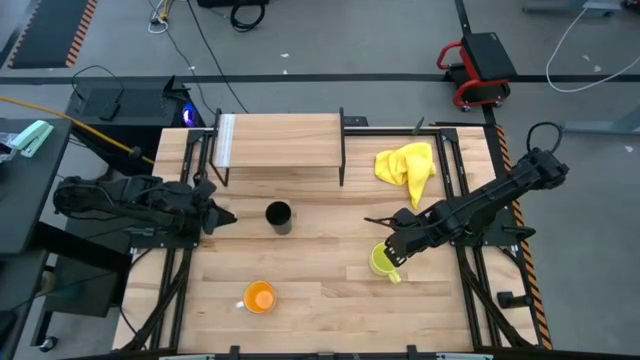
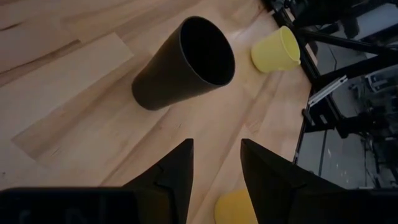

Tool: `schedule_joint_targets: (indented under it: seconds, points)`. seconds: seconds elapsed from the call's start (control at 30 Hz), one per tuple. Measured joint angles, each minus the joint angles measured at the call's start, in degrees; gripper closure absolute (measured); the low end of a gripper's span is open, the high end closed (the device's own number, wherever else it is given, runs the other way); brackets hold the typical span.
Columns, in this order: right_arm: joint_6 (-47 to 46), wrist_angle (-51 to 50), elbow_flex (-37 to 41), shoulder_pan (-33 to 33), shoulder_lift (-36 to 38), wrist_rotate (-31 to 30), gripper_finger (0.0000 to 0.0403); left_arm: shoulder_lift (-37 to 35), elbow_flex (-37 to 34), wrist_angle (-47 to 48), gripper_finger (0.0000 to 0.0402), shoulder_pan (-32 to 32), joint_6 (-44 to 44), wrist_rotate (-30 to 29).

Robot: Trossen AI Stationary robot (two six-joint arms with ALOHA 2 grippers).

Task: Stack small to large cups/mugs on shelf
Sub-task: Put the yellow mug on the shelf

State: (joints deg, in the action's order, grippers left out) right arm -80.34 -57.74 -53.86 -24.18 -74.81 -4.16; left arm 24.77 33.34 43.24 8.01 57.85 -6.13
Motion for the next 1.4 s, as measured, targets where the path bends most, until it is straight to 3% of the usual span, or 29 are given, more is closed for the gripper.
schedule_joint_targets:
  seconds: [0.33,0.8,1.17,1.4]
  points:
    - [-0.7,6.2,1.8,0.0,0.0,-0.3,0.0342,0.0,0.0,0.0,0.0253,0.0,0.0,0.0]
    - [-0.7,3.7,1.8,0.0,-3.9,-0.5,0.0299,0.0,0.0,0.0,0.0255,0.0,0.0,0.0]
    - [-3.6,4.9,1.8,0.1,-8.9,-0.5,0.0308,0.0,0.0,0.1,0.0263,0.0,0.3,-1.2]
    - [-4.1,5.5,1.8,1.2,-9.5,-0.7,0.0337,0.0,0.0,0.1,0.0268,0.0,0.4,-2.0]
